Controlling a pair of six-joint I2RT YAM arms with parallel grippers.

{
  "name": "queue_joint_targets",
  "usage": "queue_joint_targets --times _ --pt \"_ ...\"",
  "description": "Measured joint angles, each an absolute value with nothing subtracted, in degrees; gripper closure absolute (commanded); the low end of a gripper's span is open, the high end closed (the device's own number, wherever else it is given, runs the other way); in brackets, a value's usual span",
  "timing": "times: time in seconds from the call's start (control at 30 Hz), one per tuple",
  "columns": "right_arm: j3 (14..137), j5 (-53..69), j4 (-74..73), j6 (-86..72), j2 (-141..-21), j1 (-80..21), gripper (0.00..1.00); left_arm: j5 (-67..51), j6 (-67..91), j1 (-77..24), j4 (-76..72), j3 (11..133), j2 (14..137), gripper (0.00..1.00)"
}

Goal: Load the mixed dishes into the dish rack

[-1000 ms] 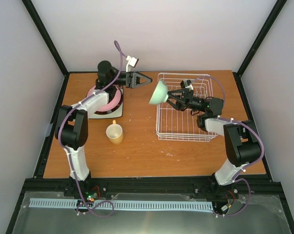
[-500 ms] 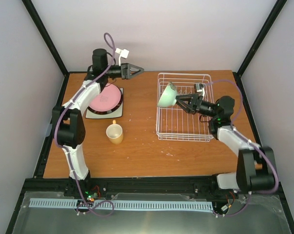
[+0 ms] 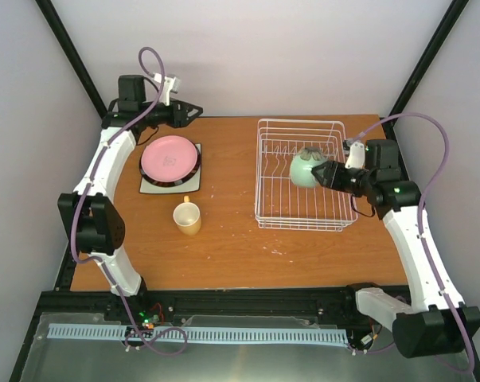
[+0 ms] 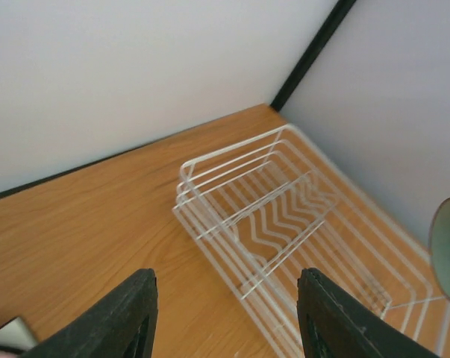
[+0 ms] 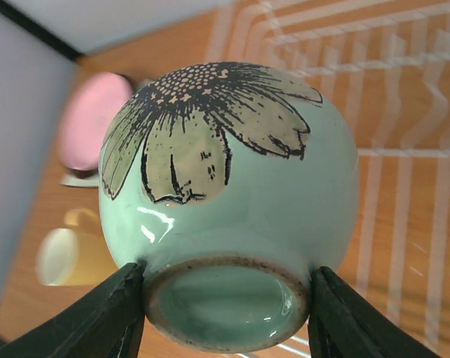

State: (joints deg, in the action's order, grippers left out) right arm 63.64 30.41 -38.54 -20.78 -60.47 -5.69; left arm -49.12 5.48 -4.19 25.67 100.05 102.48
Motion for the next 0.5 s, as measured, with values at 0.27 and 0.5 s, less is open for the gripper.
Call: queue_joint_targets --times 0.27,0.5 --pt "72.3 10.7 -58.7 -14.5 -71.2 -5.7 0.97 -36.4 -6.0 -4.3 38.7 99.7 101.0 0.5" --pt "77.7 1.0 -64.0 -12.9 -80.8 -8.5 0.97 -31.3 -10.0 -4.3 42.3 95.8 101.0 0.51"
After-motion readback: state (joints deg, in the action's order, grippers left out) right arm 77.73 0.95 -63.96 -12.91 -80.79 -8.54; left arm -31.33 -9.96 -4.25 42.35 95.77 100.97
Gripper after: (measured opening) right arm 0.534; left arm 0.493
